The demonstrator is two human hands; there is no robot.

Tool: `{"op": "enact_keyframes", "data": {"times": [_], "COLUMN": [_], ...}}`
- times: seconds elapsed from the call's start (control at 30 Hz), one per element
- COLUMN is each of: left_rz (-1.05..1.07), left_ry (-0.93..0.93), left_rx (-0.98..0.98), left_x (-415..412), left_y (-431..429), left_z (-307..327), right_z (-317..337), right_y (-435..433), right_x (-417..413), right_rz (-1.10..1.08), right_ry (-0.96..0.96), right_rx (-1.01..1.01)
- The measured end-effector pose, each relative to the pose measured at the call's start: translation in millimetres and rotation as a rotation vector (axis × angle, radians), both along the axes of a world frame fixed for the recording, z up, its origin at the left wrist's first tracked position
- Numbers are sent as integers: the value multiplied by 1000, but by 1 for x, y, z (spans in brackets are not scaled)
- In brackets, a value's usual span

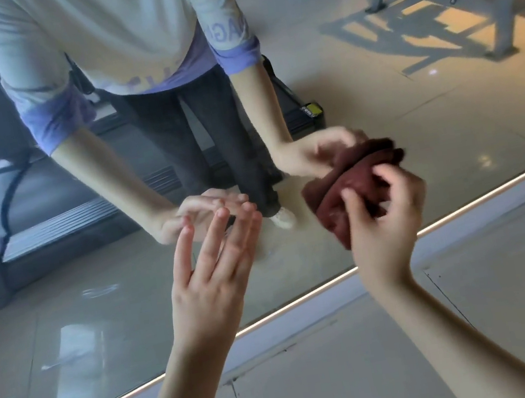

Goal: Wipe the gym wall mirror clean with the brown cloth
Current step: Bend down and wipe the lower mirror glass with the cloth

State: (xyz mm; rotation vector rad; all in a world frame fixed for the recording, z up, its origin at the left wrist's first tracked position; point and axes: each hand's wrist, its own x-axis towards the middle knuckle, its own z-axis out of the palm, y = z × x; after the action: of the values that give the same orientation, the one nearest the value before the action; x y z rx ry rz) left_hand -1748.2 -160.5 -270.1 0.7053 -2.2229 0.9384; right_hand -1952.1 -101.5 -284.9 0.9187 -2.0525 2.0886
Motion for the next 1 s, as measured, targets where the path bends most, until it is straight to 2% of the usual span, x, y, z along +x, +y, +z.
{"op": "enact_keyframes", "data": {"times": [0.1,0.23,0.3,0.43,0.5,0.6,0.67,0.8,0.9,1.0], "left_rz": [3,5,-4,-8,-6,-11,-25,-40,-45,-43], "left_ry": [-7,-9,-12,-8,-12,-27,-37,-24,-18,-38], "left_rx": [5,-5,-3,14,8,-5,-8,-11,-11,-3], "left_x": [5,7,8,9,8,9,11,12,12,14], "left_y": [1,0,-1,0,0,-2,-3,-4,-4,-5], "left_z": [-1,-2,-2,-2,-2,-1,0,0,-1,2], "right_z": [-2,-1,3,1,-5,-4,-3,-6,-11,-11], "right_y": [-3,6,4,0,2,4,2,1,1,2], "right_x": [17,38,18,12,37,45,26,18,54,49], "right_rz": [-71,146,98,-77,32,199,140,-46,73,172], "right_ry": [-75,16,30,-112,-104,28,53,-82,19,141], "right_rx": [-26,68,59,19,60,75,47,21,74,105]}}
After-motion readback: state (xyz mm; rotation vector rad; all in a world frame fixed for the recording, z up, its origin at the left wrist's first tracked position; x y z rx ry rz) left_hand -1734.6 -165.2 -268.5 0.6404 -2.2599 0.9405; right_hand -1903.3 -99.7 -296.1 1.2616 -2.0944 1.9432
